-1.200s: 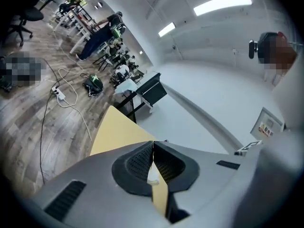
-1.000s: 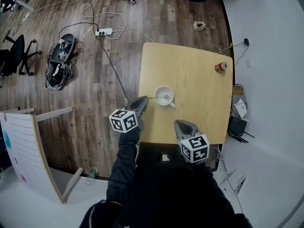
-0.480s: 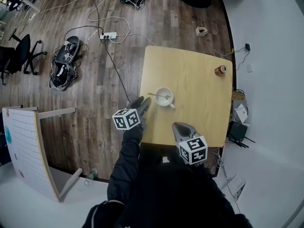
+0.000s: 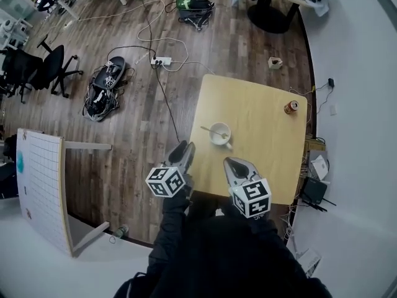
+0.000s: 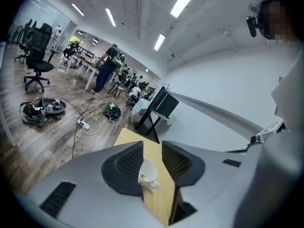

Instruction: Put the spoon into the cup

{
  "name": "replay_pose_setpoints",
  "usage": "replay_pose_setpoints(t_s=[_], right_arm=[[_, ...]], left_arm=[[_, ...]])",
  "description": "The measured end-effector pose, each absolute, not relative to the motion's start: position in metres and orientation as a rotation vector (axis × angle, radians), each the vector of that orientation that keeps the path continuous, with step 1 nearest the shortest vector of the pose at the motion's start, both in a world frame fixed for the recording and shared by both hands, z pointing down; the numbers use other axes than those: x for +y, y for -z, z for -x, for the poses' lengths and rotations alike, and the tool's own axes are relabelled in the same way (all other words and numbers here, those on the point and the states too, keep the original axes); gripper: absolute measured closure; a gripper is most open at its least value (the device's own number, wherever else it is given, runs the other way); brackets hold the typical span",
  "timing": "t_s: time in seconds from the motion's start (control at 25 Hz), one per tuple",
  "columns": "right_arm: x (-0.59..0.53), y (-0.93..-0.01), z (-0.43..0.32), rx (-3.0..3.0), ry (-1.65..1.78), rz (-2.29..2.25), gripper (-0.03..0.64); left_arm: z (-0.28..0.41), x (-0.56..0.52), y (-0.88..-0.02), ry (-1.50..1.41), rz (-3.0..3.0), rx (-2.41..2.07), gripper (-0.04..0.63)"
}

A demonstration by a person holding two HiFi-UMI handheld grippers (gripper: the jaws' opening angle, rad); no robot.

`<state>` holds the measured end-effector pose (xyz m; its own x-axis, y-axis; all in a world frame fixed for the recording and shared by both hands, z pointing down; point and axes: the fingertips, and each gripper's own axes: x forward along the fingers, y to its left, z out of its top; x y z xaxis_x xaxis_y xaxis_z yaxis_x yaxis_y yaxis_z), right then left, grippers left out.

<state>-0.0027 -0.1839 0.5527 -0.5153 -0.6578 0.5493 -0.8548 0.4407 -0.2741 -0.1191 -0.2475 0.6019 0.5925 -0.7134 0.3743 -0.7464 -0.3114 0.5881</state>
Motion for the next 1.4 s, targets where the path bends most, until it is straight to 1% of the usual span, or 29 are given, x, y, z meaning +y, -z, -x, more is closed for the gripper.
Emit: replay_pose_setpoints(t_s=[0.24,0.32,0.52,0.68,0.88,1.4], right_arm=[[-0.188,-0.502,-0.004,-2.428,-0.633,-1.357,0.595],[-0.186,-0.489,-0.012,-2.445,-0.596,-1.385,0.595],[-0.174,-0.458,-0.031,-2.488,-0.504,-1.45,0.595],[-0.165,-0.439,-0.036,-2.525,-0.444,-1.475,0.595],[-0.159,-0.433,-0.044,-2.55,-0.426,-1.482,0.595],[-0.16,-0.425,-0.058,-2.591,-0.411,-1.478,0.595]], left_arm=[[0.094,-0.219,-0.53,-0.041,-2.207,-1.237,0.537],[0.084,-0.211,-0.513,-0.073,-2.234,-1.28,0.552],[0.059,-0.191,-0.477,-0.163,-2.333,-1.357,0.561],[0.044,-0.18,-0.459,-0.165,-2.399,-1.367,0.561],[0.029,-0.173,-0.453,-0.173,-2.438,-1.362,0.561],[0.02,-0.172,-0.448,-0.189,-2.439,-1.392,0.561]])
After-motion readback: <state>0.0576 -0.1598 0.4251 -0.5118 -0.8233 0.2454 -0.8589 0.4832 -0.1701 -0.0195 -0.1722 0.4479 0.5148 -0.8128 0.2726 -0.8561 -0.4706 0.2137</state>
